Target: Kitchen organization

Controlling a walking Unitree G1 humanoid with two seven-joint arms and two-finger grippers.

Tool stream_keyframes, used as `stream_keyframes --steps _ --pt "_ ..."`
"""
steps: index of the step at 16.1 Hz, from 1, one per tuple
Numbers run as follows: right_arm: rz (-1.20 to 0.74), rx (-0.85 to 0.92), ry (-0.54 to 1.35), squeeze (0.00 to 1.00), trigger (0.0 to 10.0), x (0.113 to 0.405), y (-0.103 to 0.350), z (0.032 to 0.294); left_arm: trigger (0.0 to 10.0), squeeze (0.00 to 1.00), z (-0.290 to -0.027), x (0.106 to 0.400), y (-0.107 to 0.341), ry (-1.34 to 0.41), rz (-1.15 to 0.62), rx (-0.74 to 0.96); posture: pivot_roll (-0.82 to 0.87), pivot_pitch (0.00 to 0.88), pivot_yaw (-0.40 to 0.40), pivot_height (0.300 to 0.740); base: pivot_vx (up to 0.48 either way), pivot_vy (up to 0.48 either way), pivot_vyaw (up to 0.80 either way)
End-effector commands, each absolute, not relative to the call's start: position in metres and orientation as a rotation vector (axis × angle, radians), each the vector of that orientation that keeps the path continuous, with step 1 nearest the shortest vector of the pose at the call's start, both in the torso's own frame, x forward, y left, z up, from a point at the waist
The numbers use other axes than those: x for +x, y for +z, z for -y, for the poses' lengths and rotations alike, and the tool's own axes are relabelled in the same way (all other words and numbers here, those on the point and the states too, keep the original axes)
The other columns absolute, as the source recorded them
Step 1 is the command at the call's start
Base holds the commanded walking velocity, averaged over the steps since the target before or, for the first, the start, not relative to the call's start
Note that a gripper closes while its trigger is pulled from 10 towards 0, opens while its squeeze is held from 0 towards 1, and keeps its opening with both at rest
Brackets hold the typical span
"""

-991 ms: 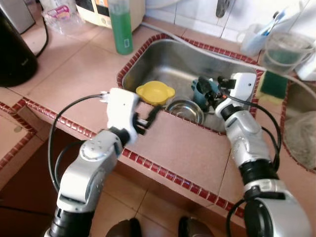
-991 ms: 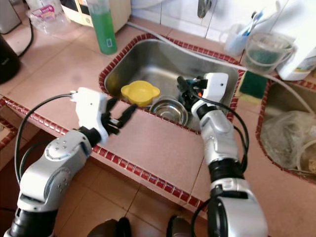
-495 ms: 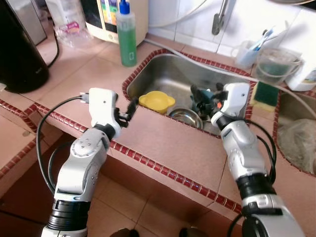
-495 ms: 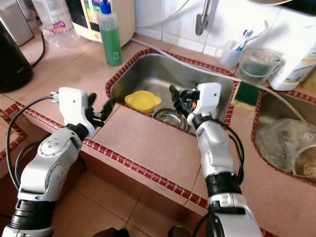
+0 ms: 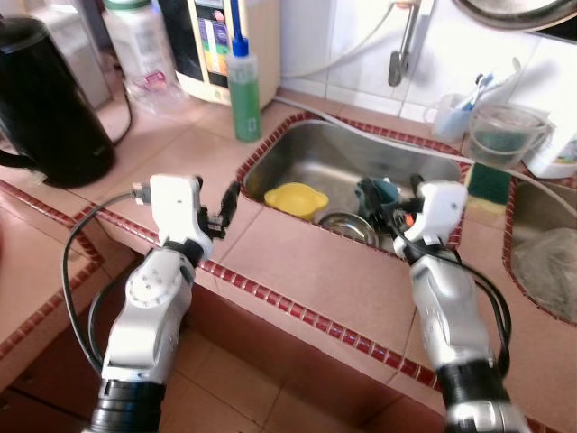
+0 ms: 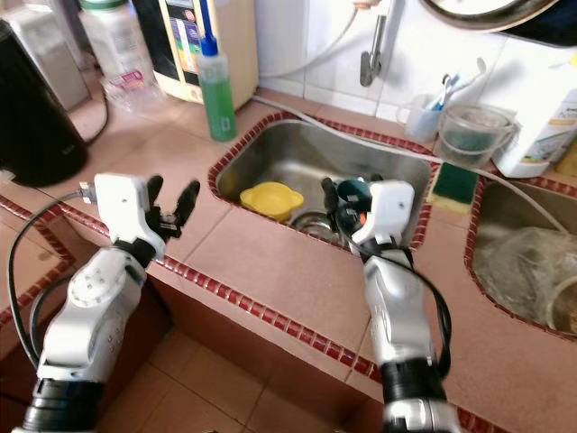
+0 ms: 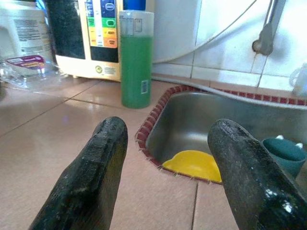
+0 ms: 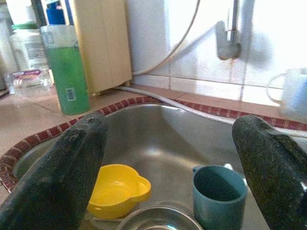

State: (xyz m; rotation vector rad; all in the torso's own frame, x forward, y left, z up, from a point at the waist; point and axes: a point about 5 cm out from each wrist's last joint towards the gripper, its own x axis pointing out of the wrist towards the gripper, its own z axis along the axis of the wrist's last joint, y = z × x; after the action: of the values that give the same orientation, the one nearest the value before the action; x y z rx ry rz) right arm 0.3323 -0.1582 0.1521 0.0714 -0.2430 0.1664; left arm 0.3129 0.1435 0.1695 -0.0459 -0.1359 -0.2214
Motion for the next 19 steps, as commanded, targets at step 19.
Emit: stream_keyframes --steps 19 --pt "0.216 0.083 0.172 0.0 10.0 0.293 0.124 0.139 10.0 0.0 -0.154 0.269 0.118 -0.164 0.116 -0.045 -0.16 0.002 0.042 0.74 0.0 0.0 0.0"
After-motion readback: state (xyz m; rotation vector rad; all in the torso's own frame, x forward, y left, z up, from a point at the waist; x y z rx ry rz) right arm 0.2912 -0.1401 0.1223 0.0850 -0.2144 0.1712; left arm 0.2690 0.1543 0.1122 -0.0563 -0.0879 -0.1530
